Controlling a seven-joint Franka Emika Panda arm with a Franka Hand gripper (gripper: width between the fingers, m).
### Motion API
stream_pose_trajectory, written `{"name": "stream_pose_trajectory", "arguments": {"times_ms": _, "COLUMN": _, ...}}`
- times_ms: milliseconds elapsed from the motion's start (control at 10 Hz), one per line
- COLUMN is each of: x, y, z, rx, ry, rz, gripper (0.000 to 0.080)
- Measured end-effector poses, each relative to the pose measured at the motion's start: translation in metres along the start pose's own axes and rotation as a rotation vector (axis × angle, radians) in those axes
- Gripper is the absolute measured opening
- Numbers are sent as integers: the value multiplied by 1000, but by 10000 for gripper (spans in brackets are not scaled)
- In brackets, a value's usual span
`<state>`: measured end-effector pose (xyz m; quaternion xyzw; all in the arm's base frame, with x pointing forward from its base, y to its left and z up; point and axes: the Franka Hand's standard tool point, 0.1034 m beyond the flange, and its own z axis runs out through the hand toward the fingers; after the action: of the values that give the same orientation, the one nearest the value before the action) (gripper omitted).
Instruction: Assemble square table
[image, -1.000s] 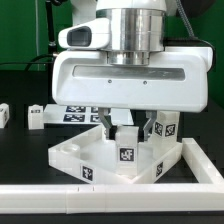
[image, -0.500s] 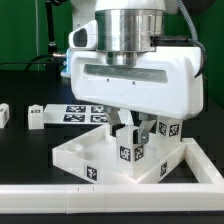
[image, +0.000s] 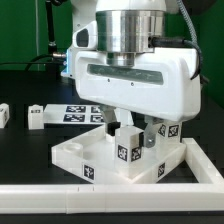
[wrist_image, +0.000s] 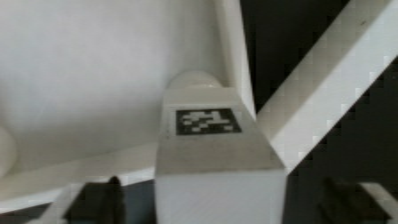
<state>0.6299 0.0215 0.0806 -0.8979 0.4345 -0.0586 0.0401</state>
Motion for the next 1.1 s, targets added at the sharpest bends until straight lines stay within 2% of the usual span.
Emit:
{"name": "stream_pose_trajectory", "arguments": {"times_ms": 100, "x": -1, "y": -1, "z": -1, "rx": 0, "ry": 1, "rz": -118, "gripper": 631}}
{"name": "stream_pose_trajectory", "arguments": {"times_ms": 200, "x": -2, "y": -2, "z": -1, "rx": -8, "ry": 5, "rz": -304, "gripper": 644}}
{"name": "stream_pose_trajectory", "arguments": {"times_ms": 500, "x": -3, "y": -3, "z": -1, "rx": -12, "ry": 6, "rz": -625, "gripper": 649}}
{"name": "stream_pose_trajectory", "arguments": {"times_ms": 700, "x": -2, "y": -2, "z": -1, "rx": -14, "ry": 6, "rz": -747, "gripper": 649}}
{"name": "stream_pose_trajectory", "arguments": {"times_ms": 1000, "x": -5, "y": -2, "z": 1, "rx": -42, "ry": 4, "rz": -1076, "gripper": 649}}
{"name": "stream_pose_trajectory", "arguments": {"times_ms": 1100, "x": -3, "y": -3, "z": 0, "rx": -43, "ry": 2, "rz": -1203, "gripper": 649}}
